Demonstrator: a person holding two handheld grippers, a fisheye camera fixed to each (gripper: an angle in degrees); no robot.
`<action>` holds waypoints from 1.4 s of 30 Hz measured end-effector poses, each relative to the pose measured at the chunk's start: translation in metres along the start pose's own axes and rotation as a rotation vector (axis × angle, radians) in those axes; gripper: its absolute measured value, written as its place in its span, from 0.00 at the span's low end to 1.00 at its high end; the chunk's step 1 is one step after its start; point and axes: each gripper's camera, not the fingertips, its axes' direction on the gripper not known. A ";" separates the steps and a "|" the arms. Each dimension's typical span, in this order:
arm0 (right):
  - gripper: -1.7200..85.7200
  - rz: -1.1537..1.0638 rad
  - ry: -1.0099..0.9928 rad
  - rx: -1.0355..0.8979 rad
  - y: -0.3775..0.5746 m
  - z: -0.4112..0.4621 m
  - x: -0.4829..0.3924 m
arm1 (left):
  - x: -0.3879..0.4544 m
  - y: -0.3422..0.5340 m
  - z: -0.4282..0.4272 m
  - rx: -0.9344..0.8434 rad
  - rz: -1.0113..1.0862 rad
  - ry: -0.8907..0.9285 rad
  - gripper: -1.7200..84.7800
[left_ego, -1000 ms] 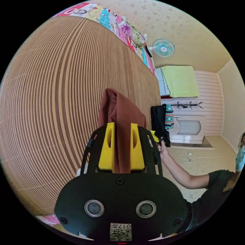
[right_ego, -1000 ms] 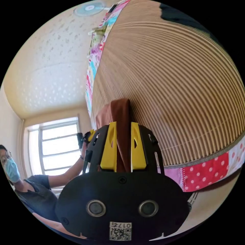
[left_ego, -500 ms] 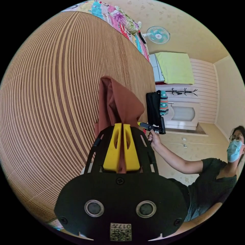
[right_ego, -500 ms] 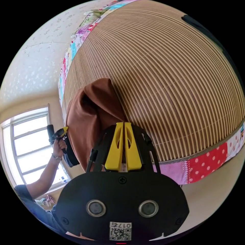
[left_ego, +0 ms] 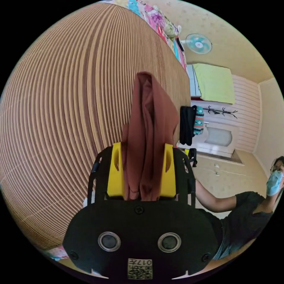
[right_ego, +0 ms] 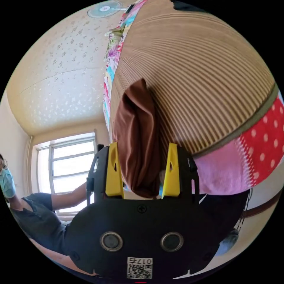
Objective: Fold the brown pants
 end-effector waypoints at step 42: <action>0.22 -0.034 -0.664 0.043 0.003 -0.219 -0.041 | 0.219 -0.003 0.076 0.098 0.025 0.834 0.15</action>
